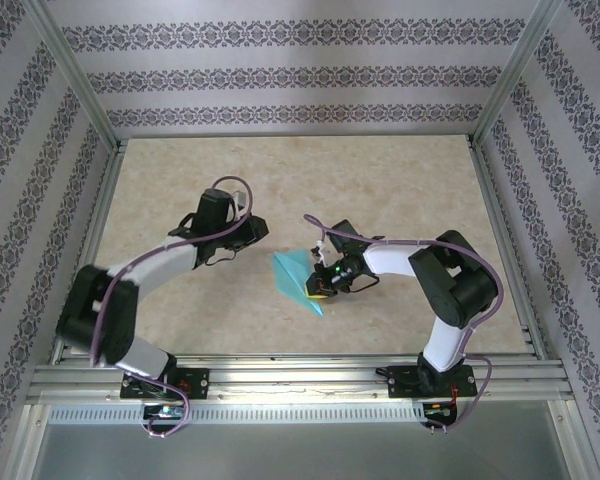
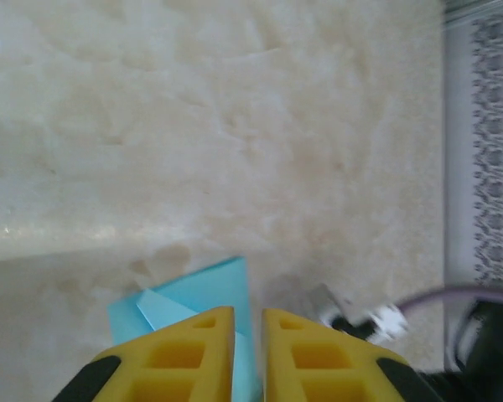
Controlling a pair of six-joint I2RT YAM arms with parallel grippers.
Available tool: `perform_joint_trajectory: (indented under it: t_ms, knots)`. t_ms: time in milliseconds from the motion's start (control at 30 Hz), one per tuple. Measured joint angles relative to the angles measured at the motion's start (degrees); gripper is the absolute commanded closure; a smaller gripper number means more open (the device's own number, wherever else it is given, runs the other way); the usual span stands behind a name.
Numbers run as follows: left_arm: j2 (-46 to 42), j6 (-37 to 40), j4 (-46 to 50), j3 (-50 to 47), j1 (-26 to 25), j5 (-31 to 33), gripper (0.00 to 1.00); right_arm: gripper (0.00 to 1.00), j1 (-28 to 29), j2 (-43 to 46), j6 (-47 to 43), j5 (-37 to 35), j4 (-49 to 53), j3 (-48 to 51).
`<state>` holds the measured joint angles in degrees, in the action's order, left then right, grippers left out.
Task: Fold a paper plane with a square sheet of paper (pick it up from the middle)
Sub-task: Fourth fold the wing at the center of the table.
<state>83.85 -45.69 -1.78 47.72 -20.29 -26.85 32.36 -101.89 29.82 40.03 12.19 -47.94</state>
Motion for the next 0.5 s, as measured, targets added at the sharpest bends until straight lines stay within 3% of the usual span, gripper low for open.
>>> perform_joint_trajectory:
  t_ms: [100, 167, 267, 333, 367, 500]
  knots:
    - [-7.93, 0.48, 0.52, -3.72, -0.76, 2.14, 0.61, 1.0, -0.02, 1.33, -0.52, -1.09, 0.98, 0.98]
    - [-12.22, 1.27, 1.68, -5.84, -0.98, 3.43, 0.44, 1.0, 0.0, 1.75, -1.36, -1.64, 1.86, 1.09]
    - [-17.14, 4.09, 4.66, -7.63, -1.03, 4.74, 0.33, 1.0, -0.02, 1.92, -2.25, -1.73, 2.27, 1.22]
    - [-19.69, 7.06, 6.01, -8.41, -1.03, 4.52, 0.15, 1.0, -0.02, 1.92, -2.86, -1.66, 2.43, 1.22]
    - [-20.85, 8.39, 6.51, -8.85, -1.03, 4.55, 0.0, 1.0, -0.02, 1.95, -3.1, -1.64, 2.47, 1.22]
    - [-25.4, 10.64, 8.26, -11.43, -0.96, 8.57, 0.01, 1.0, -0.02, 1.95, -3.98, -1.62, 2.99, 1.07]
